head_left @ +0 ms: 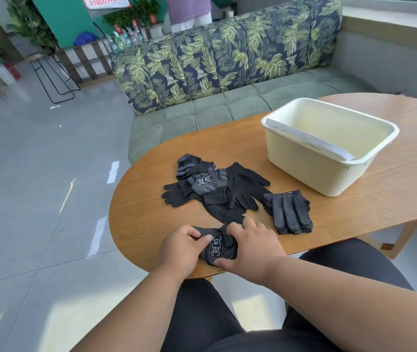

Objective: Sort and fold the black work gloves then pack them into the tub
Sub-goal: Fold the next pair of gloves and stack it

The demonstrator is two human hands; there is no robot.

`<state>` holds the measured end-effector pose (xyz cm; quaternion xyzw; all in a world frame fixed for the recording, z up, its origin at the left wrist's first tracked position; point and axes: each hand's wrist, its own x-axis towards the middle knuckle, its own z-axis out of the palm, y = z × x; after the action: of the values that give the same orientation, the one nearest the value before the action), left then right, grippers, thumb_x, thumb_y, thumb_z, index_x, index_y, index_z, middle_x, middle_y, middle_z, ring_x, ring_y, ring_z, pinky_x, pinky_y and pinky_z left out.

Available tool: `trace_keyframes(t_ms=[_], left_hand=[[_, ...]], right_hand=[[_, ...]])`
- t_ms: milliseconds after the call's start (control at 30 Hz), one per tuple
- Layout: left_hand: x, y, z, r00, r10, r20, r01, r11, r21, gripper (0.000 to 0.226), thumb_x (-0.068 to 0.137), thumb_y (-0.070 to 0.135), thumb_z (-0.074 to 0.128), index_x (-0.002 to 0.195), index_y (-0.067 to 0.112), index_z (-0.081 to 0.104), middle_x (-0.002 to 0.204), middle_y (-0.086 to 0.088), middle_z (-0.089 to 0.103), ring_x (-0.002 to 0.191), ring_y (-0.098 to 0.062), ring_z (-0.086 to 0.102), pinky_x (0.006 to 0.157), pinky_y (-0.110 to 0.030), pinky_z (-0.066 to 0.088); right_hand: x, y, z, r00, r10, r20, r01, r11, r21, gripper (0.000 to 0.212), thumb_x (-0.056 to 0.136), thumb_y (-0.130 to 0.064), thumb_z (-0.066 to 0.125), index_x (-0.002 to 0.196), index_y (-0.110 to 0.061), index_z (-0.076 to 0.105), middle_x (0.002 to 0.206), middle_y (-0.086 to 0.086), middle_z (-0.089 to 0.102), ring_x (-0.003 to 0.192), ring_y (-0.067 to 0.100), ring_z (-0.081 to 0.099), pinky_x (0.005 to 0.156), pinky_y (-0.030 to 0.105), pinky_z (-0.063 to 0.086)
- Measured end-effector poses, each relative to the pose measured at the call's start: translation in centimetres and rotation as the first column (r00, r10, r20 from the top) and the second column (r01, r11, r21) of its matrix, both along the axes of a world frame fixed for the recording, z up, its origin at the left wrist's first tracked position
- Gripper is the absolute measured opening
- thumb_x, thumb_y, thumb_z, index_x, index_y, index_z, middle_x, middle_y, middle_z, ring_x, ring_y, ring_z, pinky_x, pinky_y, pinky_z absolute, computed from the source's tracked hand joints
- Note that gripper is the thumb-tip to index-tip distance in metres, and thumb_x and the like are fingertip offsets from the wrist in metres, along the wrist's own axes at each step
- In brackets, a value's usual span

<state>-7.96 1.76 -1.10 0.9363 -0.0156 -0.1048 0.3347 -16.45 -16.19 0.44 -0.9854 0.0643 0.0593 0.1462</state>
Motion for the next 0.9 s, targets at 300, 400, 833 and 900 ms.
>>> trace_keyframes(t_ms=[300, 400, 833, 900], left_hand=[[-2.0, -1.6, 1.4, 0.857, -0.445, 0.262, 0.270, 0.819, 0.506, 0.030, 0.105, 0.051, 0.049, 0.100, 0.030, 0.070, 0.100, 0.009, 0.066, 0.102, -0.017, 0.058, 0.079, -0.033, 0.045], [-3.1, -1.9, 2.0, 0.820, -0.514, 0.252, 0.281, 0.745, 0.605, 0.037, 0.107, 0.050, 0.036, 0.129, 0.034, 0.061, 0.115, 0.005, 0.066, 0.110, -0.020, 0.058, 0.085, -0.035, 0.047], [-5.8, -2.6, 2.2, 0.774, -0.621, 0.122, 0.299, 0.529, 0.794, 0.076, 0.096, 0.074, 0.029, 0.161, 0.035, 0.029, 0.129, -0.010, 0.049, 0.121, -0.032, 0.037, 0.102, -0.047, 0.029], [-5.9, -2.8, 2.0, 0.781, -0.612, 0.123, 0.312, 0.553, 0.773, 0.076, 0.096, 0.073, 0.031, 0.161, 0.033, 0.031, 0.130, -0.009, 0.048, 0.122, -0.031, 0.037, 0.105, -0.045, 0.030]], right_hand=[[-0.4, -1.4, 0.2, 0.998, 0.065, -0.006, -0.065, 0.994, 0.088, 0.075, 0.072, -0.081, 0.052, 0.134, -0.038, 0.047, 0.120, -0.001, 0.048, 0.119, 0.026, 0.050, 0.102, 0.043, 0.046], [-0.5, -2.2, 0.4, 0.994, 0.106, -0.021, -0.102, 0.985, 0.136, 0.072, 0.076, -0.068, 0.055, 0.142, -0.039, 0.046, 0.123, -0.001, 0.045, 0.121, 0.027, 0.051, 0.105, 0.041, 0.045], [-0.1, -2.9, 1.6, 0.994, 0.093, -0.066, -0.087, 0.993, 0.076, 0.043, 0.087, -0.032, 0.060, 0.129, -0.027, 0.055, 0.120, 0.003, 0.045, 0.102, 0.027, 0.058, 0.084, 0.038, 0.053], [0.2, -2.7, 1.7, 0.992, 0.101, -0.076, -0.099, 0.995, 0.027, 0.037, 0.090, -0.030, 0.063, 0.125, -0.023, 0.056, 0.121, 0.006, 0.047, 0.099, 0.029, 0.060, 0.078, 0.039, 0.053]])
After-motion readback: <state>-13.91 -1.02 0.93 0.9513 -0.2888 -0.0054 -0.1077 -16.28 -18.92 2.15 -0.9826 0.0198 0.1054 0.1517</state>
